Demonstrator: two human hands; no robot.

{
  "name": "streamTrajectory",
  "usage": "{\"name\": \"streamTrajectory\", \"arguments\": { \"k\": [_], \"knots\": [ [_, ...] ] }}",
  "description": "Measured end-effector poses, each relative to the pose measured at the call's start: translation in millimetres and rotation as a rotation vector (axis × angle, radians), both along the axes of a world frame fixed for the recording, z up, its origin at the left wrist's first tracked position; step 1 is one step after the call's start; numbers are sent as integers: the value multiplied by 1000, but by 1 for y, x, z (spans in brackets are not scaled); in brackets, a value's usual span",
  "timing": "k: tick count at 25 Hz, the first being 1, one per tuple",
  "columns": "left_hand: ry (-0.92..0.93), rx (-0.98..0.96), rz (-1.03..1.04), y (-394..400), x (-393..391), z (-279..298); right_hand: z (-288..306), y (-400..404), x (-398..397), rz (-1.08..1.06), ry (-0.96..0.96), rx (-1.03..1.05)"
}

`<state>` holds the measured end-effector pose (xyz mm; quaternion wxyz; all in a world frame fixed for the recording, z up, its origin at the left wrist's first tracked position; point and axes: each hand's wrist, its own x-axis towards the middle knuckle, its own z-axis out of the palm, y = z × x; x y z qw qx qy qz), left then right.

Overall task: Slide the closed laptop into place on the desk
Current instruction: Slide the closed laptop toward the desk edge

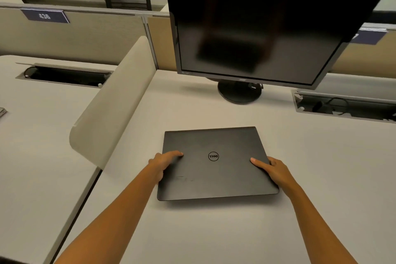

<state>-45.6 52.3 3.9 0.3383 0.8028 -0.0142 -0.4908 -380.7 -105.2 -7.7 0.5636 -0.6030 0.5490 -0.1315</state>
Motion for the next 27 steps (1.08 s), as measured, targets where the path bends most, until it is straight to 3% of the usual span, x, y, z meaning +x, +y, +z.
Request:
{"name": "streamTrajectory", "arguments": {
  "k": [5,10,20,27],
  "knots": [
    [87,20,-96,15,-34,2,-1,39,-48,-134,-94,57],
    [50,26,-213,35,-64,-4,-7,78,-90,-208,-60,12],
    [-231,-20,-513,71,-86,-10,-12,126,-120,-198,151,-116],
    [-583,-93,-666,93,-91,-14,-3,127,-130,-107,250,-174]
  ]
}}
